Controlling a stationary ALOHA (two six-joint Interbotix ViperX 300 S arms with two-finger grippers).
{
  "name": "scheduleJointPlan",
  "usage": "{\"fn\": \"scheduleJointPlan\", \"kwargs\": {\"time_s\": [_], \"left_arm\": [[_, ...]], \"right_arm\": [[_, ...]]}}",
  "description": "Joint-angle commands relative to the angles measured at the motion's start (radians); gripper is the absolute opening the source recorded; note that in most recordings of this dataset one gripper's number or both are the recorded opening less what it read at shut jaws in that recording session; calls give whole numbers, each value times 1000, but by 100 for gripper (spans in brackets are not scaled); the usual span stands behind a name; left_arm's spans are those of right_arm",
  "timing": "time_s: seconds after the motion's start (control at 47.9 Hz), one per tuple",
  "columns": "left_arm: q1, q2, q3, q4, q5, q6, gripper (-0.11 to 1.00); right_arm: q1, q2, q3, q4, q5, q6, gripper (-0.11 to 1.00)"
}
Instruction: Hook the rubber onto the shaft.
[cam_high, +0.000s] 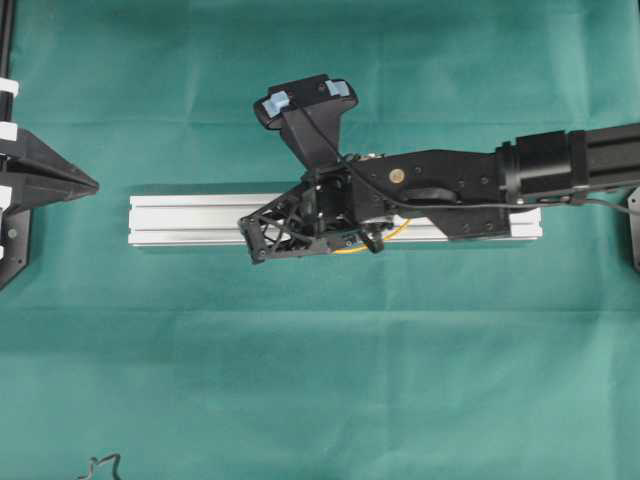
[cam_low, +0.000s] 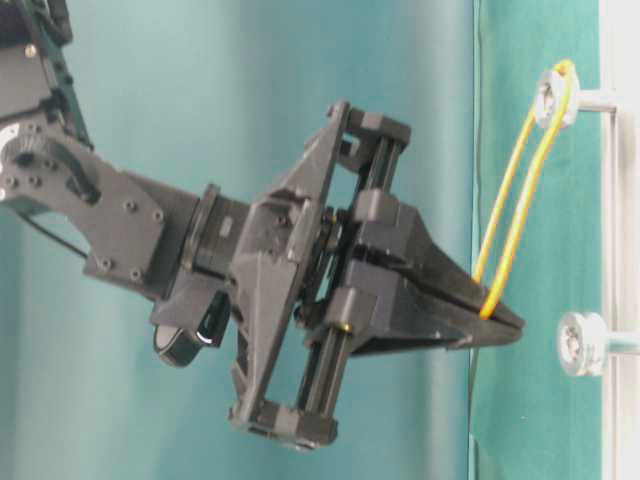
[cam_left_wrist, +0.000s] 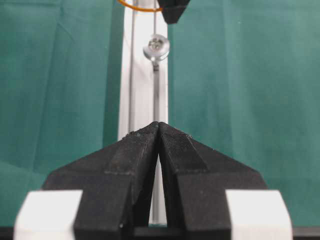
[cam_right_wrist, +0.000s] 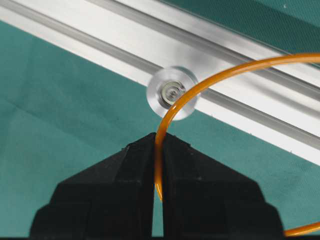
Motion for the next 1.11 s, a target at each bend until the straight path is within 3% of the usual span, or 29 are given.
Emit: {"fn": "scheduleJointPlan", "kwargs": {"time_s": [0.0, 0.334, 1.087], "left_arm": [[3, 9, -23, 3, -5, 2, 2], [2, 9, -23, 3, -5, 0, 2], [3, 9, -23, 3, -5, 0, 2]], "right_arm": [[0, -12, -40, -8, 21, 8, 5], [-2, -5, -41, -11, 25, 48, 5], [-6, 72, -133, -11, 23, 51, 5]]}}
